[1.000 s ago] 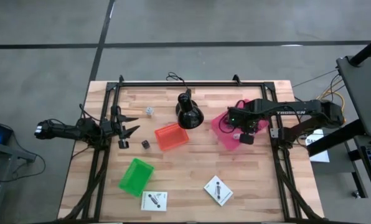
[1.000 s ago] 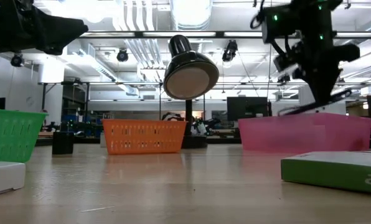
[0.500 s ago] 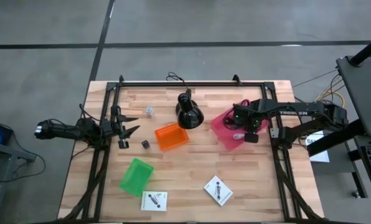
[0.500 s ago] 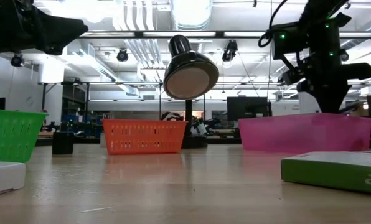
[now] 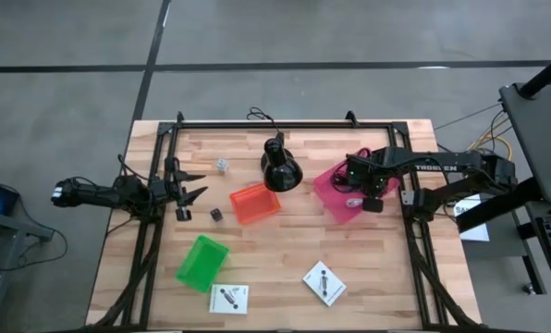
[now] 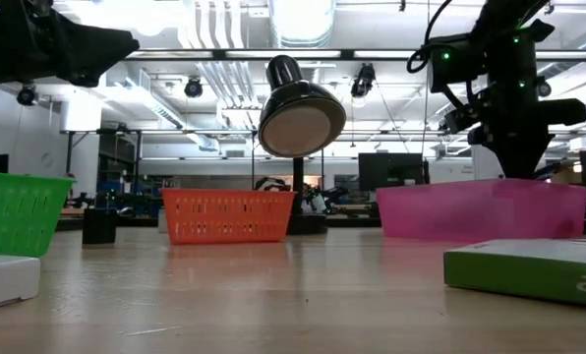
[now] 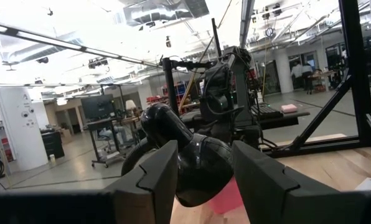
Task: Pick and place items into bin
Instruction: Put the blue charger cable into the pink bin, then put the black charger adapter into the green bin
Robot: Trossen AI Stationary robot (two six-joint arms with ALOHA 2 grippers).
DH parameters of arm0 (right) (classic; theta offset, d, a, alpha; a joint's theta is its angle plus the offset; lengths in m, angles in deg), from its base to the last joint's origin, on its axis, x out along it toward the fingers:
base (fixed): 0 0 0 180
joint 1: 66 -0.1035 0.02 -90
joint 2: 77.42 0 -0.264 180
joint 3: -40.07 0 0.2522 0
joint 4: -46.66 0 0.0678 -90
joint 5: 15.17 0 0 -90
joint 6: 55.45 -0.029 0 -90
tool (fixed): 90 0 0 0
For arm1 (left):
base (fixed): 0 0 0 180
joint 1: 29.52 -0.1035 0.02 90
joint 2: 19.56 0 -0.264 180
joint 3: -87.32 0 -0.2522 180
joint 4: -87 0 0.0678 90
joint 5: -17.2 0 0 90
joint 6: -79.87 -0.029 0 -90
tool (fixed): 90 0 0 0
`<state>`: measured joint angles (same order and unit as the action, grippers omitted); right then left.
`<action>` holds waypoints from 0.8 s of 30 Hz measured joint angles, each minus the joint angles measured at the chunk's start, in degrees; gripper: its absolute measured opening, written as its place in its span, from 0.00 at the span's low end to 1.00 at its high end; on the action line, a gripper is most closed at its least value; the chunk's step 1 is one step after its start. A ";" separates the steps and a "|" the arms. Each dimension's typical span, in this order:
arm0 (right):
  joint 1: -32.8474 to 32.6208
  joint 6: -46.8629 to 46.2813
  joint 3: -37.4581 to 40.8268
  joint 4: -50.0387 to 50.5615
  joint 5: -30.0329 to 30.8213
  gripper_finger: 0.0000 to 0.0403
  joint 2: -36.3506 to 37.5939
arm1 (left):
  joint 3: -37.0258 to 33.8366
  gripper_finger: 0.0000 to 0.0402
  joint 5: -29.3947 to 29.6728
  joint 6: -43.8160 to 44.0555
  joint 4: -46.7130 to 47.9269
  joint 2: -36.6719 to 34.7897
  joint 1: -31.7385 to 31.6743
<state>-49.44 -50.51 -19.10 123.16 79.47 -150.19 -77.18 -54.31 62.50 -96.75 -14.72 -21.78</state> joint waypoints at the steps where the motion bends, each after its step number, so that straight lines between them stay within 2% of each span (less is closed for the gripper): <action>1: 0.00 -0.24 0.00 0.00 0.00 0.13 0.00 | 0.00 0.34 0.01 0.00 -0.01 0.00 0.01; 13: 0.00 -4.11 0.00 -2.31 -0.12 0.17 -0.02 | 0.00 0.34 0.00 0.00 -0.01 0.00 -0.02; 17: -0.04 -4.81 0.00 -8.76 -1.09 0.15 -0.02 | 0.00 0.34 0.01 0.00 0.01 0.00 -0.01; 24: -0.05 -3.63 0.01 -26.77 -8.98 0.14 0.04 | 0.00 0.34 -0.01 0.00 0.01 0.00 -0.01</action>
<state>-49.49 -54.13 -19.09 96.39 70.50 -150.15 -77.18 -54.32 62.50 -96.73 -14.72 -21.79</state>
